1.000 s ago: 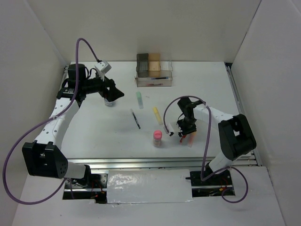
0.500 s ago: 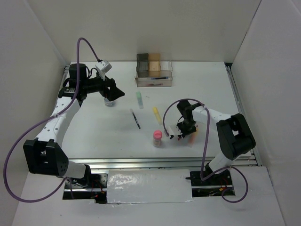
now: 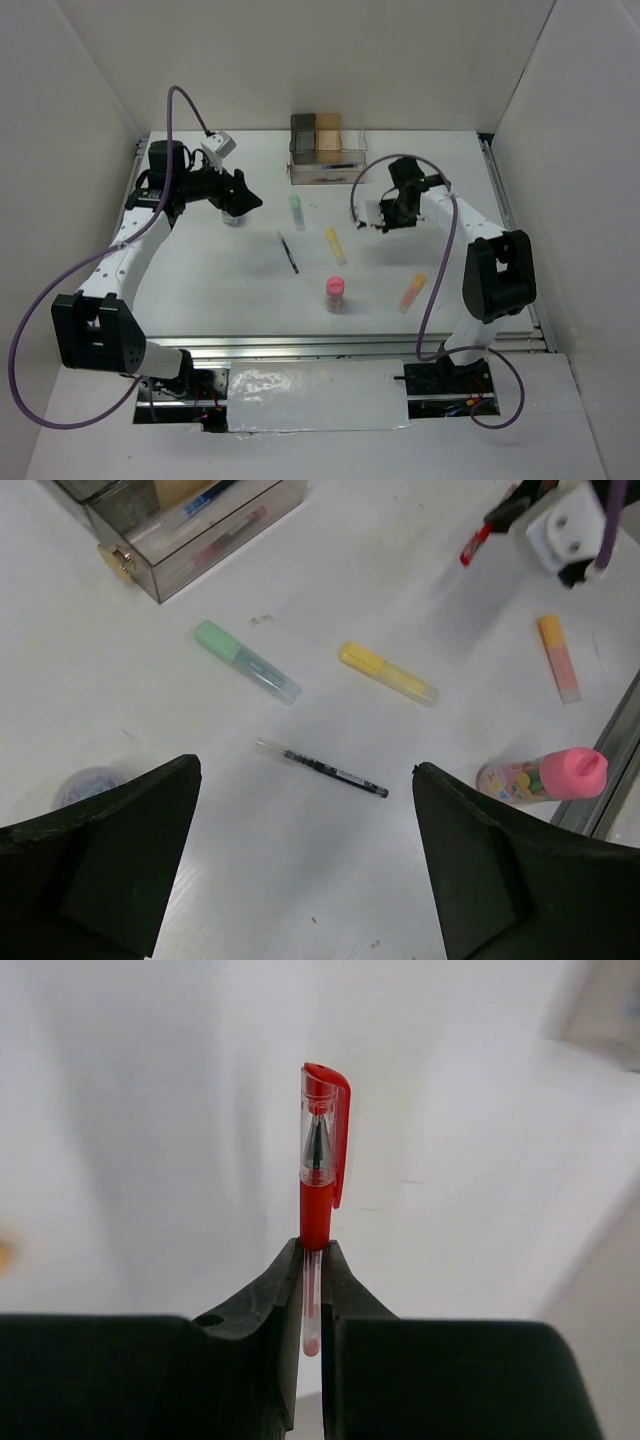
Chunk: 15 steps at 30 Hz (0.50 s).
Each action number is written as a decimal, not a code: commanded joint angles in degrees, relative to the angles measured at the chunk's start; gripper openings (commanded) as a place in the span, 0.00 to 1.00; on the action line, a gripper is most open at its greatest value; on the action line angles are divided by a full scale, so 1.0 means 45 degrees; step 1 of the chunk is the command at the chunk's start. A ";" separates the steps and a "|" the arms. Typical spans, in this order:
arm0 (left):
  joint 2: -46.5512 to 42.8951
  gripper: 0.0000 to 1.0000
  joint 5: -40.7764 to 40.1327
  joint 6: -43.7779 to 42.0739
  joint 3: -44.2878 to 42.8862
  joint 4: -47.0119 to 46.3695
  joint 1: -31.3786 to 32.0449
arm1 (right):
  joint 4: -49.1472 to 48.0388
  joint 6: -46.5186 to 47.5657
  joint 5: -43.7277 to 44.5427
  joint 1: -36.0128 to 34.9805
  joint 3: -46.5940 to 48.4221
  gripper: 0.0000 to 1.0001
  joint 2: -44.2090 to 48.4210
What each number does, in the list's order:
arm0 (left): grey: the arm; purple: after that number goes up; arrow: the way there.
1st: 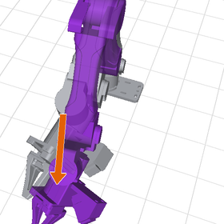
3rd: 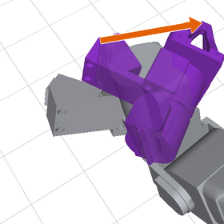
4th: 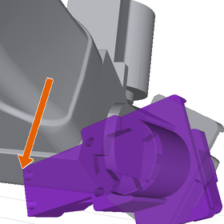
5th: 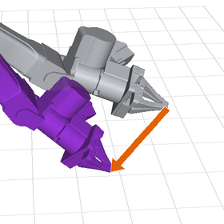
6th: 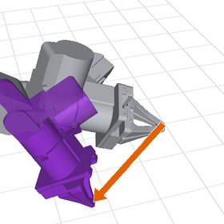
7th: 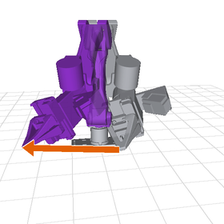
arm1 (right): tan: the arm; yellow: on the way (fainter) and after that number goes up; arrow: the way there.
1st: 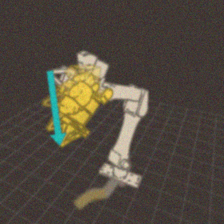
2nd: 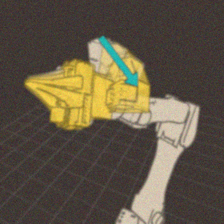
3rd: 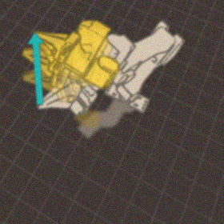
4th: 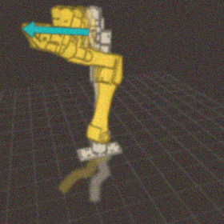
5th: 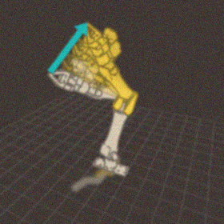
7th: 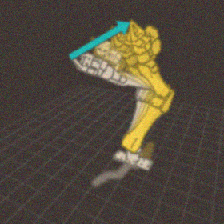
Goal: Sort the stationery into containers
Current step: Pick up the pen from the center of the board, then place the pen in the storage box.
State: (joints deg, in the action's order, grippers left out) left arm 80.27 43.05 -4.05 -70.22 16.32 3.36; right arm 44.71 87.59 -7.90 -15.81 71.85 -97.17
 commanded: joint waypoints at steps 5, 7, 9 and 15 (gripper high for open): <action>0.0521 0.99 -0.1172 0.2134 -0.0606 0.0376 -0.1074 | -0.4086 -0.3405 0.0504 -0.0625 0.4069 0.01 -0.1782; 0.0755 0.99 -0.0565 0.2091 -0.0569 0.0592 -0.1465 | -0.5028 -0.3799 0.0778 -0.1034 0.4578 0.00 -0.2234; 0.0872 0.99 -0.0698 0.2597 -0.0451 0.0573 -0.1624 | -0.5968 -0.4210 0.1128 -0.1348 0.5180 0.00 -0.3073; 0.1655 0.99 -0.0055 0.1876 -0.0807 0.2274 -0.2150 | -0.7648 -0.5616 0.1717 -0.2032 0.7546 0.00 -0.5632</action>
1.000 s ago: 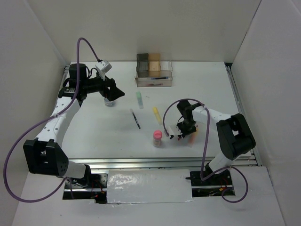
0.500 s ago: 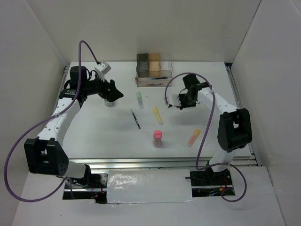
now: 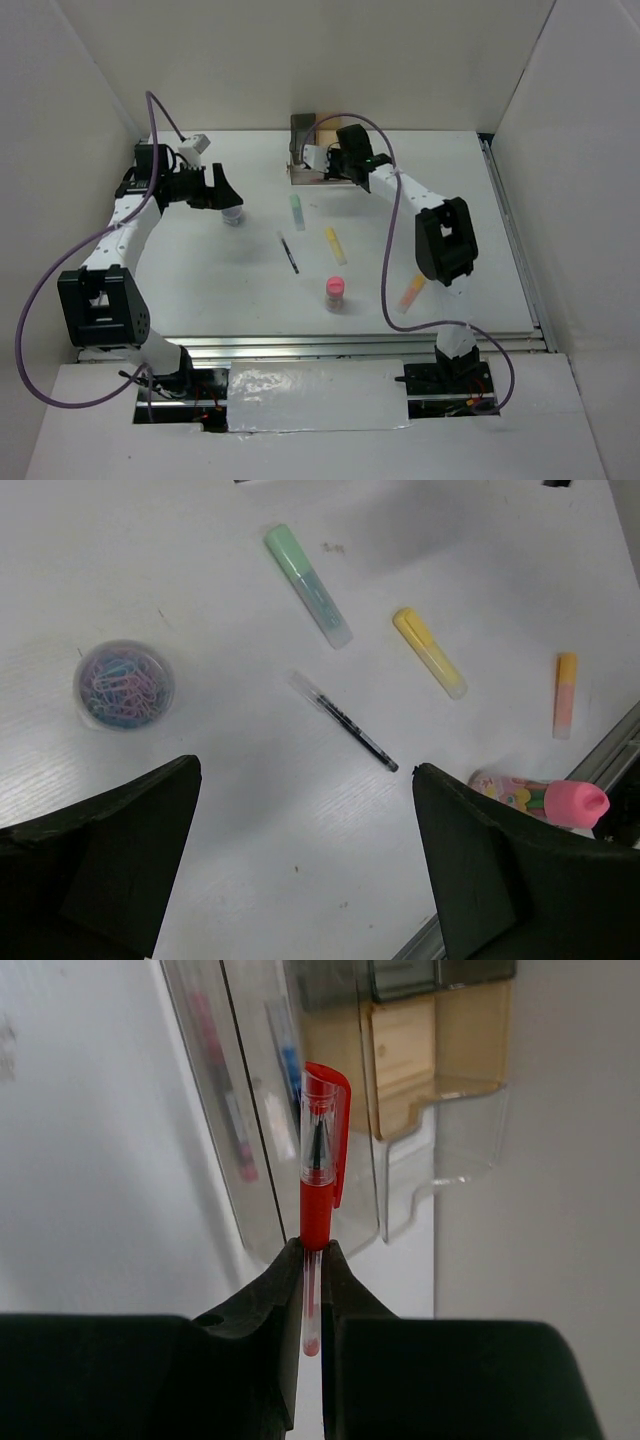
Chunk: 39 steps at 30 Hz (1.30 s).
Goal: Sort the stationery into containers
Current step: Place the pen in the storage box.
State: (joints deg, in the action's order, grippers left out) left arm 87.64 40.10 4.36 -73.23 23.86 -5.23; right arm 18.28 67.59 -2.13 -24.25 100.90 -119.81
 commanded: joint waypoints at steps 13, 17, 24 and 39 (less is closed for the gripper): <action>-0.1721 0.99 -0.0181 0.0047 0.1332 -0.0517 -0.0223 | -0.2051 0.0018 0.0396 -0.0451 0.2733 0.01 -0.2867; -0.1642 0.99 -0.0471 -0.0090 0.1235 -0.0400 -0.0204 | -0.2129 0.0408 0.0415 -0.0490 0.2889 0.04 -0.3238; -0.2285 0.99 -0.1053 -0.0425 0.1936 -0.0924 0.0166 | -0.2148 0.0253 0.0767 -0.0627 0.2696 0.29 -0.3318; -0.3147 0.95 -0.3186 -0.0423 0.3324 -0.1513 0.1868 | -0.0026 -0.5209 -0.0009 -0.0393 0.1794 0.46 0.0313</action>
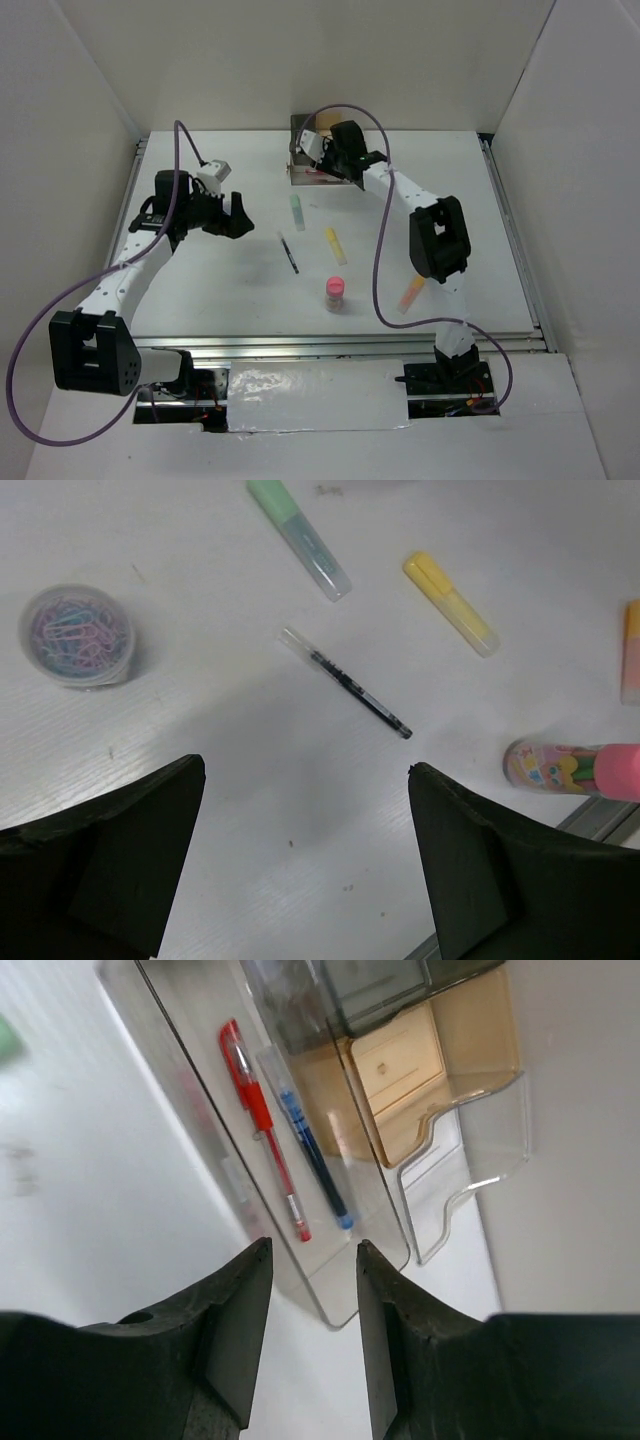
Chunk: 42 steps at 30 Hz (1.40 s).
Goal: Sort the stationery into containers
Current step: Place the pen in the storage box, then pick up the pen from the center of the board.
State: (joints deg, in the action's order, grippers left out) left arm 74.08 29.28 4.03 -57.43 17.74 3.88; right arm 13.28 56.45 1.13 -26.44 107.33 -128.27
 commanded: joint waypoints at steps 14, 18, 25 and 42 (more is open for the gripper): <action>0.0139 0.99 0.0350 0.0628 -0.0851 0.0315 -0.2384 | 0.7222 -0.8305 -0.4607 -0.1701 0.1731 0.39 0.1260; 0.0041 0.99 0.0369 0.0510 -0.0754 0.0492 -0.2678 | 0.7635 -0.8266 -0.4352 -0.2093 0.2320 0.39 0.0284; 0.0118 0.99 0.0525 0.0686 -0.0480 0.0258 -0.2874 | 0.7986 -0.8695 -0.4000 -0.2796 0.2730 0.42 -0.0441; 0.0510 0.99 0.0662 0.0588 -0.0402 0.0218 -0.3030 | 0.7967 -0.9555 -0.3434 -0.3734 0.2849 0.44 -0.1477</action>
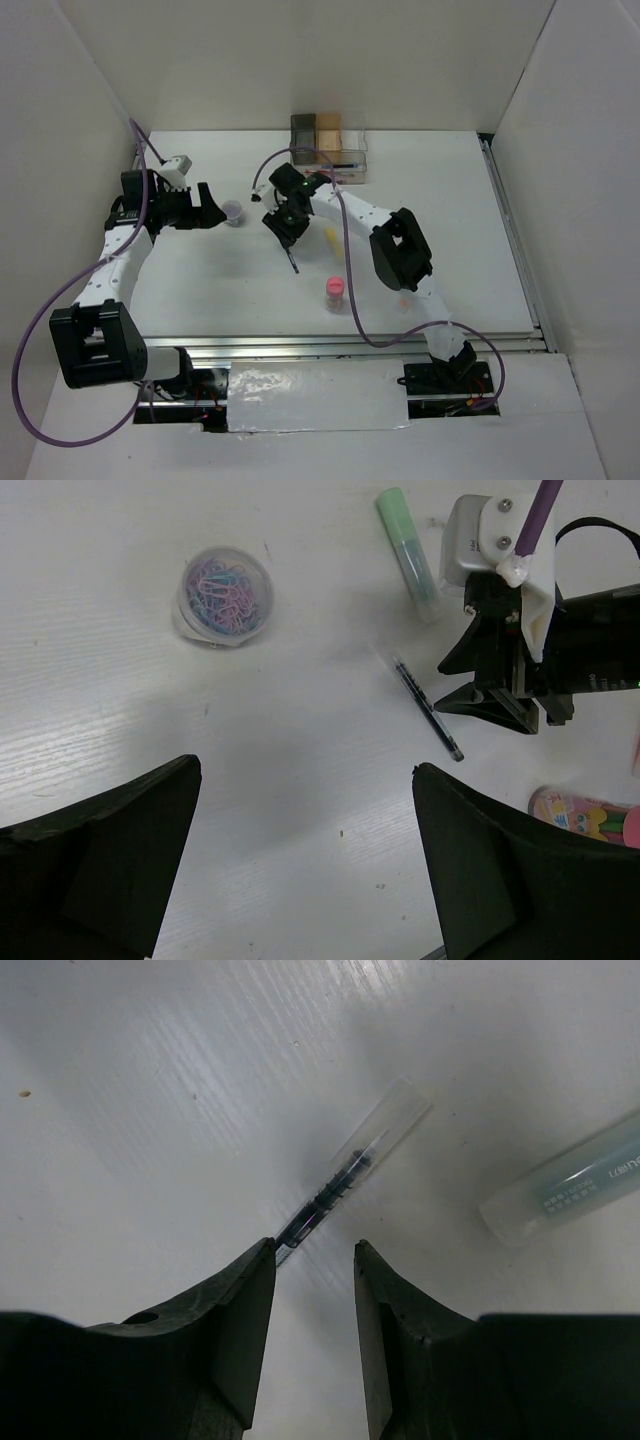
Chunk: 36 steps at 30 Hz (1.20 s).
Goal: Sort the stationery into containers
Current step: Pick up the pen from the center of the board.
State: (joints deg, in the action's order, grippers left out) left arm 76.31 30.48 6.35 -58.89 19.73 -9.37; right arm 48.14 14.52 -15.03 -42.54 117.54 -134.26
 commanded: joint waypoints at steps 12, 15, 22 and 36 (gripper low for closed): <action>0.0190 0.99 0.0082 -0.0083 -0.0057 -0.0068 -0.0087 | 0.0103 -0.0473 0.0741 -0.0370 0.0443 0.42 -0.0614; 0.0287 0.99 -0.0073 -0.0102 -0.0057 -0.0028 -0.0087 | 0.0142 -0.0435 0.0917 -0.0409 0.0424 0.41 -0.0731; 0.0385 0.99 -0.0230 -0.0181 -0.0077 0.0128 -0.0106 | 0.0240 -0.0279 0.1347 -0.0506 0.0443 0.35 -0.1005; 0.0113 0.99 0.0082 -0.0239 -0.0116 0.0246 -0.0165 | -0.0110 0.1185 0.0273 -0.0643 0.0132 0.07 0.0574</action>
State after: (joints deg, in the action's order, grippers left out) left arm 78.72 28.86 6.02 -58.87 21.61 -9.63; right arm 48.40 16.45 -11.35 -44.66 118.06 -137.49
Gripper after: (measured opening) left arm 0.993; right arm 0.164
